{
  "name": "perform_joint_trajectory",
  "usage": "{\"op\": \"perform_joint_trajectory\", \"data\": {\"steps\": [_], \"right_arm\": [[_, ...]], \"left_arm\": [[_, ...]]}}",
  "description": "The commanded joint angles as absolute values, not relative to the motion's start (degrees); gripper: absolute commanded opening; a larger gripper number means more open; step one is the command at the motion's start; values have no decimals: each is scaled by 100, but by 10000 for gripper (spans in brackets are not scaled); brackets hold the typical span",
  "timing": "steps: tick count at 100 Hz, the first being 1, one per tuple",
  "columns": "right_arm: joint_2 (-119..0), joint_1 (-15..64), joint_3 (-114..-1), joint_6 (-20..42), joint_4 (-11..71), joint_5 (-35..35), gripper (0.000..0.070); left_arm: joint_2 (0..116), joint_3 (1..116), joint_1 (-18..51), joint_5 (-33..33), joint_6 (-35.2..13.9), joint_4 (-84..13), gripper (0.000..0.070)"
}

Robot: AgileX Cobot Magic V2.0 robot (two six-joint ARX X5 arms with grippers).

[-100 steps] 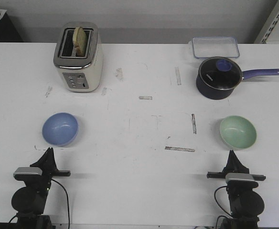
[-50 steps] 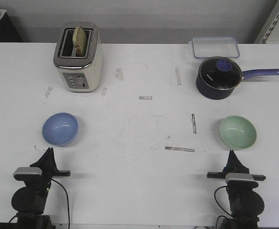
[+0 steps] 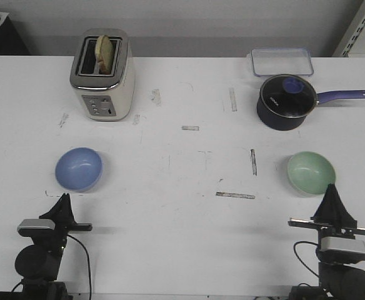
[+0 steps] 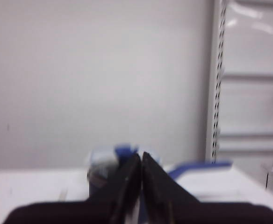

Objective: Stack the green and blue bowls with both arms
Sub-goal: 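Move the right gripper forward and grasp the rim of the pale green bowl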

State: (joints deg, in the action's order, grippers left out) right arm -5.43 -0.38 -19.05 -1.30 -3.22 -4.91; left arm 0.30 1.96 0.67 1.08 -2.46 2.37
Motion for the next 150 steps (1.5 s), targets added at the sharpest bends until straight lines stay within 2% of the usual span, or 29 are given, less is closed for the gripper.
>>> {"op": "perform_joint_trajectory", "data": {"steps": [1,20,24,27,36,41,50,58,72,79,96,119,139,144,150], "right_arm": [[-1035,-38,-2624,-165,108,-528,0],[-2749,-40,-4539,-198,1625,-801,1],[-3114,-40,-4875,-235,1918,-801,22],[-3378,-47,-5103,-290,2115,-799,62],[-4101,-97,-5660,-327,2626,-797,277],[-4475,-174,-5883,-327,2856,-792,363],[-5048,-408,-6132,-327,3199,-694,458],[-5470,-731,-6184,-329,3376,-429,505],[-6198,-1481,-6184,-519,3723,377,506],[-6530,-1758,-6184,-655,3844,572,505],[-7299,-2198,-6184,-764,3940,587,498],[-8119,-2329,-6182,-751,3728,600,464],[-8549,-2320,-6182,-746,3682,611,292],[-8569,-2320,-6180,-735,3695,607,221],[-8567,-2322,-6180,-735,3658,607,98]], "left_arm": [[19,73,75,89,-261,309,1],[19,73,75,89,-261,309,1],[19,73,75,89,-261,309,1],[19,73,75,89,-261,309,1],[19,73,75,89,-261,309,1],[19,73,75,89,-261,309,1],[19,73,75,86,-261,309,1],[19,75,75,86,-261,309,1],[19,73,75,89,-263,307,1],[19,75,75,89,-263,307,1],[19,75,75,86,-263,307,1],[19,75,75,86,-261,305,1],[19,75,78,89,-261,303,1],[19,75,75,86,-261,305,1],[19,75,75,89,-263,305,1]]}}
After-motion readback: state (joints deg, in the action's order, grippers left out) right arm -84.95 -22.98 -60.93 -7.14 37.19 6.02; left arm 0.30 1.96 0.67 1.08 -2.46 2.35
